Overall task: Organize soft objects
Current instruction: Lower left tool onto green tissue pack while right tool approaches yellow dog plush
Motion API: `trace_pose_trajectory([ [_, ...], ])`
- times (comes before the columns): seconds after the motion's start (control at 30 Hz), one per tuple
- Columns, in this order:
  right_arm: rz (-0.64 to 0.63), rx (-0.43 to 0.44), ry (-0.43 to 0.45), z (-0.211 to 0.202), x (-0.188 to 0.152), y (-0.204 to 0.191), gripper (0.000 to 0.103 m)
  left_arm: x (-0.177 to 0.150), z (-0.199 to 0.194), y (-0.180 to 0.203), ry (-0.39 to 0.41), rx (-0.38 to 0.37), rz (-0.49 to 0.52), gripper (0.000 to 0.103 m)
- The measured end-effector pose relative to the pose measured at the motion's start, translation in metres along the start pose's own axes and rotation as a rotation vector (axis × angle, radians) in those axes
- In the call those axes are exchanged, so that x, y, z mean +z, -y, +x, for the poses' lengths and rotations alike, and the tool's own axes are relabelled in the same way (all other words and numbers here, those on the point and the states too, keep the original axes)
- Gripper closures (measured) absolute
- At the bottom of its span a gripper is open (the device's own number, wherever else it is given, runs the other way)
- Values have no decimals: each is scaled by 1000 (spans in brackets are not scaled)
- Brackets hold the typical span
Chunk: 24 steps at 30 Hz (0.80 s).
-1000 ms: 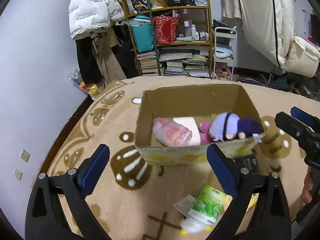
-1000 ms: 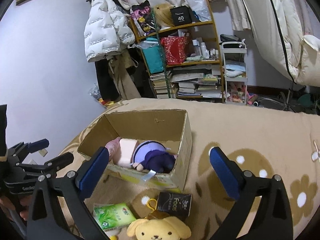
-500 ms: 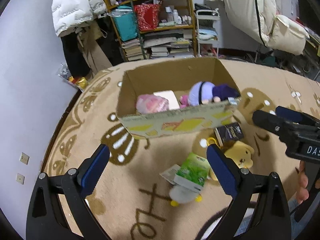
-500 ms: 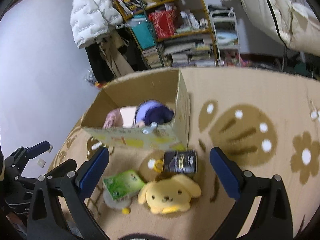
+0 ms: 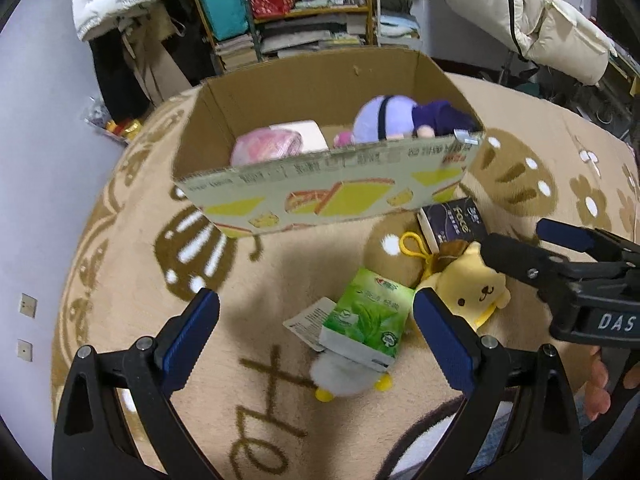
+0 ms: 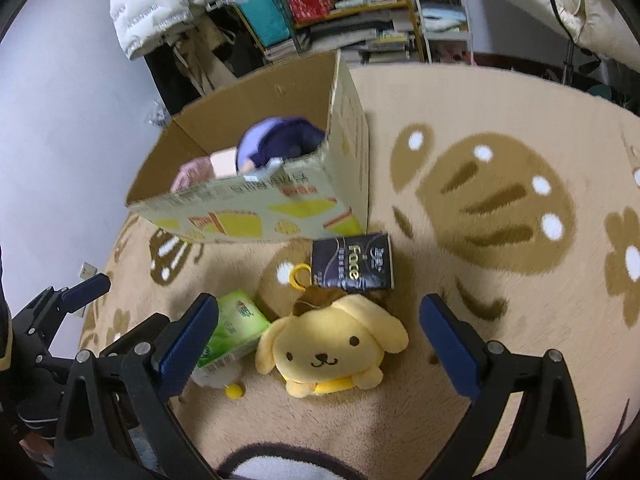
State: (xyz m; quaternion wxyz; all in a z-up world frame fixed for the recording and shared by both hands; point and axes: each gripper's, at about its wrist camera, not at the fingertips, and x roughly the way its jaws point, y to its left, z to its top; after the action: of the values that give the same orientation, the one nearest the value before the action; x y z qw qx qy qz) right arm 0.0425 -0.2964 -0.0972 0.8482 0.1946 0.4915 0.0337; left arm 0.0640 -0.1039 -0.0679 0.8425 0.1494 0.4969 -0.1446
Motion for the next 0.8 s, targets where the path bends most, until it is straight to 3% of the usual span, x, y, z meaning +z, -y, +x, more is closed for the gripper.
trace_pose_trajectory([
  [0.27,16,10,-80,23,-1,2,0,-4,24,18,-81,-63,56,6],
  [0.63,16,-15,-205,55,-11,2,0,-11,57,25,-172,-55,98,6],
  [0.8,4,-38,-247,65,-14,0,0,-11,69,26,-174,-29,114,10],
])
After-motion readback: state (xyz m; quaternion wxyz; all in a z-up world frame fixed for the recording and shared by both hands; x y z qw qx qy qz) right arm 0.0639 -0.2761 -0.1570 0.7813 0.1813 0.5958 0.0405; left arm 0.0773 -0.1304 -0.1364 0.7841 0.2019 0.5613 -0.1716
